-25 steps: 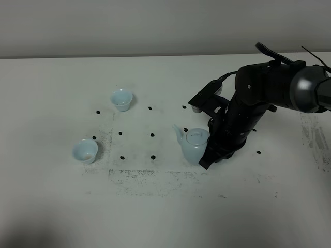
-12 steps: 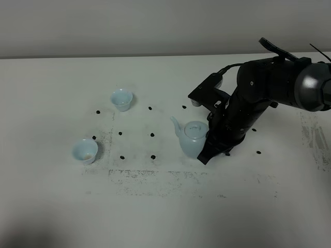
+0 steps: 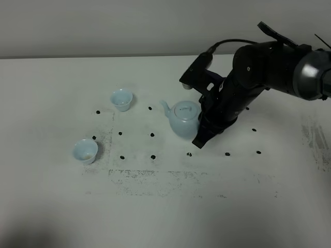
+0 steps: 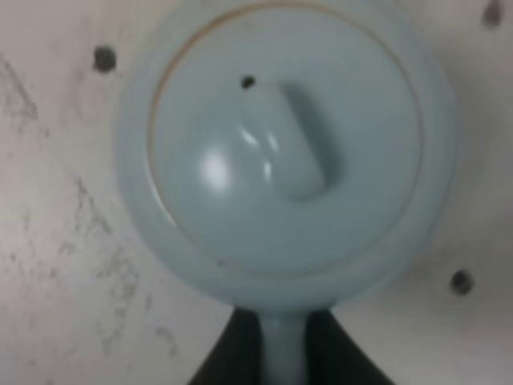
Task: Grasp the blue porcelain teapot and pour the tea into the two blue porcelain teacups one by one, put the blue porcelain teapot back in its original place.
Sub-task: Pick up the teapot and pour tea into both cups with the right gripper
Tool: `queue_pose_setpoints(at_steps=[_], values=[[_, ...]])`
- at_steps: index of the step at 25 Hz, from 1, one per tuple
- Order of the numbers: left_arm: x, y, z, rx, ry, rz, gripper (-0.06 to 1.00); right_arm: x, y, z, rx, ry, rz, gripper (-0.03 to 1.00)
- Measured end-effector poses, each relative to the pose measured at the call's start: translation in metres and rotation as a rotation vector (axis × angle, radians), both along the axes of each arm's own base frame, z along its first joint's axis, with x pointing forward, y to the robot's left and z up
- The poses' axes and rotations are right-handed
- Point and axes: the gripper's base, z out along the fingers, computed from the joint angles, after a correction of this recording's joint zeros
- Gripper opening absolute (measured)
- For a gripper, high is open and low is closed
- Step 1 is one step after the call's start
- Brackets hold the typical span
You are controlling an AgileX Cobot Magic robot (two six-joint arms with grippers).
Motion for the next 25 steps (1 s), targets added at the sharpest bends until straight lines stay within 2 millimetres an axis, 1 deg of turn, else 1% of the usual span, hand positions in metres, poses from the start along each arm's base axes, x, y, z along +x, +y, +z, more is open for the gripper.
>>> queue_pose_setpoints(at_steps=[3, 9, 14, 20, 23, 25], values=[[0.000, 0.000, 0.000, 0.000, 0.000, 0.000, 0.73, 0.010, 0.004, 0.012, -0.007, -0.029, 0.044, 0.09], [0.000, 0.000, 0.000, 0.000, 0.000, 0.000, 0.73, 0.038, 0.014, 0.015, -0.063, -0.038, 0.140, 0.09], [0.000, 0.000, 0.000, 0.000, 0.000, 0.000, 0.73, 0.064, 0.022, 0.025, -0.098, -0.075, 0.206, 0.09], [0.000, 0.000, 0.000, 0.000, 0.000, 0.000, 0.73, 0.089, 0.029, 0.021, -0.162, -0.063, 0.266, 0.09], [0.000, 0.000, 0.000, 0.000, 0.000, 0.000, 0.73, 0.100, 0.031, 0.022, -0.186, -0.095, 0.276, 0.09], [0.000, 0.000, 0.000, 0.000, 0.000, 0.000, 0.73, 0.107, 0.034, 0.026, -0.181, -0.133, 0.281, 0.09]])
